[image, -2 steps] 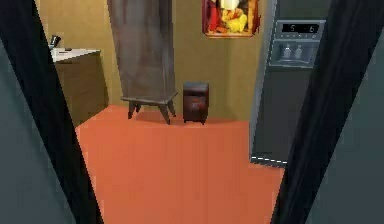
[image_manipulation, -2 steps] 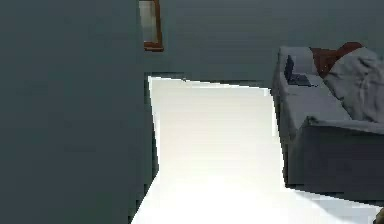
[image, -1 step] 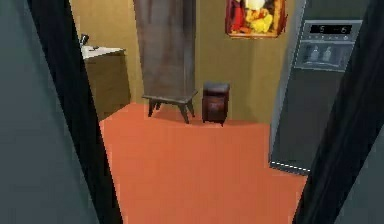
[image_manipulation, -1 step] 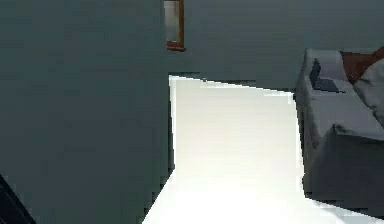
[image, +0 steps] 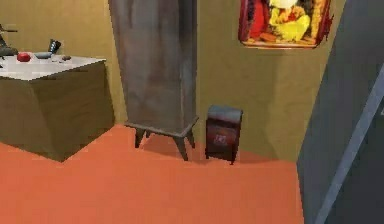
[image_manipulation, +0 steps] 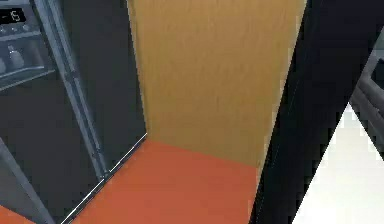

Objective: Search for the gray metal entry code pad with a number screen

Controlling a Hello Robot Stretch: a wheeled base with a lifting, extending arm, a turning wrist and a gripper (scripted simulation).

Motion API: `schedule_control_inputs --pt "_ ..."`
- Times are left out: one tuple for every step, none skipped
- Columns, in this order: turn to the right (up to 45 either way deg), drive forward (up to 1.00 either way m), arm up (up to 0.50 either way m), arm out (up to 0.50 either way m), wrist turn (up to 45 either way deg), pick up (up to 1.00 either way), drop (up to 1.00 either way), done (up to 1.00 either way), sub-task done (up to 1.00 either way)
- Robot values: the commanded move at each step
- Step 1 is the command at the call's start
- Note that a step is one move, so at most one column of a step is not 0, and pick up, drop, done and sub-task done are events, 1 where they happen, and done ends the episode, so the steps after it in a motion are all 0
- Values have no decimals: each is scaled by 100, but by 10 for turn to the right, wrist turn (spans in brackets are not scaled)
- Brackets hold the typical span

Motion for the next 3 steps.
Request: schedule_control_inputs --pt "-180 0 0 0 0 0 0 0 0" --pt "-30 0 0 0 0 0 0 0 0" --pt "0 40 0 0 0 0 0 0 0"
